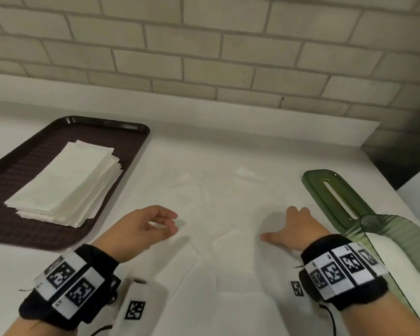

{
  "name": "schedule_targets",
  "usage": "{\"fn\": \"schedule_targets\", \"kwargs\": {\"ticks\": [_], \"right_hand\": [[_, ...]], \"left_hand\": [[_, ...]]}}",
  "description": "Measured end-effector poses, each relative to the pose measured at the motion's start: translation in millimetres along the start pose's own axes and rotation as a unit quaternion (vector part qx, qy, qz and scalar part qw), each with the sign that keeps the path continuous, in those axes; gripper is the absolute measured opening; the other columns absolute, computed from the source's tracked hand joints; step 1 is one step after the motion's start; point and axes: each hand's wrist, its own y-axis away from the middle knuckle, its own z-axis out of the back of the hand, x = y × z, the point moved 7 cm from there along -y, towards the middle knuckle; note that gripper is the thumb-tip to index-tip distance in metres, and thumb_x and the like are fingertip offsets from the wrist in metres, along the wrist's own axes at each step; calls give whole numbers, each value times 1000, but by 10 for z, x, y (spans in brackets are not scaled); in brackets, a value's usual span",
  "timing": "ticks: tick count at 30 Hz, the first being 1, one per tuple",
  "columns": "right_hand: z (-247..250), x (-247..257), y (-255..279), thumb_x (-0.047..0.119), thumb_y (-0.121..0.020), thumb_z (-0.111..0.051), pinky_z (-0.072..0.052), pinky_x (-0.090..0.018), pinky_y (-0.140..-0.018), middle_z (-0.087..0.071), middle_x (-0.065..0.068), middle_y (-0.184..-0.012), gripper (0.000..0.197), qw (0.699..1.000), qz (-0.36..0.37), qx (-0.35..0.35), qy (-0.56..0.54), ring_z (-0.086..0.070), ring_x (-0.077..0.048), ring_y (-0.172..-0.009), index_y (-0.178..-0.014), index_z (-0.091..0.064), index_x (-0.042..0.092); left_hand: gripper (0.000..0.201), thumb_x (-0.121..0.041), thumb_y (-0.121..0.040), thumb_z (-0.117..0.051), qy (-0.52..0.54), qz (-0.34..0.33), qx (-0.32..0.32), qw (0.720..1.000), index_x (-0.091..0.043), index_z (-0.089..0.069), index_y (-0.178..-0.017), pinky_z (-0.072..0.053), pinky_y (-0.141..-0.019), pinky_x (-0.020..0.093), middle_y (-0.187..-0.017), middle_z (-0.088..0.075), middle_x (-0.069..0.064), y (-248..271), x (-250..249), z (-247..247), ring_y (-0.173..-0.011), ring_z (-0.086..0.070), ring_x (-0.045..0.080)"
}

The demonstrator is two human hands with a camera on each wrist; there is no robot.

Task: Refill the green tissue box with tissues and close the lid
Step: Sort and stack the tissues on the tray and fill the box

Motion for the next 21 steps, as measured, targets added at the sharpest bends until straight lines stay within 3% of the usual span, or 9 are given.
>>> {"fn": "schedule_targets", "kwargs": {"ticks": [6, 10, 14, 16, 18, 21], "right_hand": [[63, 32, -56, 58, -65, -75, -45, -32, -92, -40, -13, -137, 103, 999, -53, -3, 4, -50, -26, -120, -139, -26, 5], [82, 18, -37, 55, -63, -79, -47, -30, -83, -50, -11, -129, 97, 997, -74, -7, -13, -55, -24, -111, -133, -34, 4], [52, -46, -17, 50, -62, -82, -45, -27, -74, -60, -7, -108, 80, 996, -80, 10, -45, -57, -21, -92, -120, -50, 4], [59, -97, -7, 46, -63, -83, -45, -27, -79, -60, -6, -114, 79, 995, -80, 12, -64, -58, -23, -103, -121, -51, 4], [110, -161, 20, 39, -66, -83, -44, -28, -87, -57, -8, -125, 76, 992, -80, -14, -97, -55, -24, -113, -125, -50, 5], [186, -296, 52, 26, -67, -84, -41, -30, -95, -55, -7, -127, 67, 978, -66, -62, -186, -52, -22, -116, -124, -52, 12]], "left_hand": [[15, -33, -81, -69, 100, -38, -5, 994, -35, -66, -96, -46, -63, 21, -93, -69, -16, 65, -23, 80, -79, -67, 9], [54, -60, -43, -75, 163, -54, -6, 985, -37, -69, -92, -46, -60, 22, -95, -71, -8, 70, -51, 90, -75, -67, 5], [32, -40, -67, -72, 183, -53, -6, 982, -29, -68, -97, -46, -61, 24, -97, -71, 1, 36, -67, 9, -72, -66, 5], [19, -30, -79, -72, 174, -55, -1, 983, -28, -67, -97, -46, -63, 25, -97, -71, 2, 11, -82, -43, -73, -66, 5], [21, -33, -77, -73, 173, -56, 7, 983, -30, -67, -97, -46, -62, 24, -96, -71, 0, -3, -131, -88, -73, -66, 6], [40, -46, -60, -70, 175, -56, 24, 983, -31, -66, -97, -46, -60, 23, -93, -71, -5, -39, -221, -204, -73, -66, 6]]}}
